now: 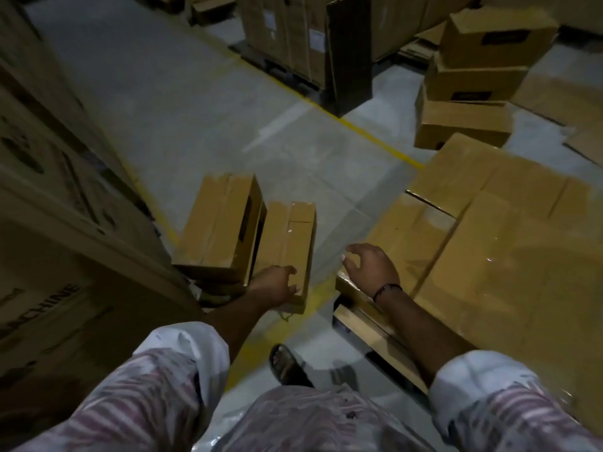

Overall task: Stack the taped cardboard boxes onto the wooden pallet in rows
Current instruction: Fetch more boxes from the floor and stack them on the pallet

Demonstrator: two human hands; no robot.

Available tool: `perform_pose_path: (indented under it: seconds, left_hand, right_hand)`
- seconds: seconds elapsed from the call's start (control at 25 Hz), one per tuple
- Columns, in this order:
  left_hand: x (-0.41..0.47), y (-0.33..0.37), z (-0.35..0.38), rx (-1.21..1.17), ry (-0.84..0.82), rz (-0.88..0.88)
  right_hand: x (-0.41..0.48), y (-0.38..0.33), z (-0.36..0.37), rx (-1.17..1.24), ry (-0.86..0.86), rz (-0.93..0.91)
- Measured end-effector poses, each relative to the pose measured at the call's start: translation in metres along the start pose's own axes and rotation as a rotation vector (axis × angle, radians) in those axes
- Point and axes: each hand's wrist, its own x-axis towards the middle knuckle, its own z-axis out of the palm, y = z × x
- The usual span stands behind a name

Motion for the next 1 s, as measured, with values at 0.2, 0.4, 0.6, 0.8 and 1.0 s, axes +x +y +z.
perform_pose_path:
  seconds: [0.2, 0.4, 0.6, 0.8, 1.0]
  left_hand:
    - [0.017, -0.099, -0.034, 0.036, 0.000, -0.085]
    - [0.041, -0.181, -0.063, 0.005, -0.015, -0.164]
    - [0.070, -0.207, -0.079, -0.102, -0.046, -0.183]
    - [0.109, -0.215, -0.084, -0.170, -0.023, -0.216]
    - [0.149, -0.230, -0.102, -0.238, -0.042, -0.323]
  right_hand:
    - [0.066, -0.060, 0.061, 0.033, -0.103, 0.001]
    - [0.122, -0.116, 0.111, 0.091, -0.149, 0.005]
    - [0.168, -0.135, 0.134, 0.075, -0.237, -0.003]
    - [0.239, -0.140, 0.157, 0.070, -0.330, 0.019]
    - [0.309, -0.150, 0.185, 0.059, -0.447, -0.017]
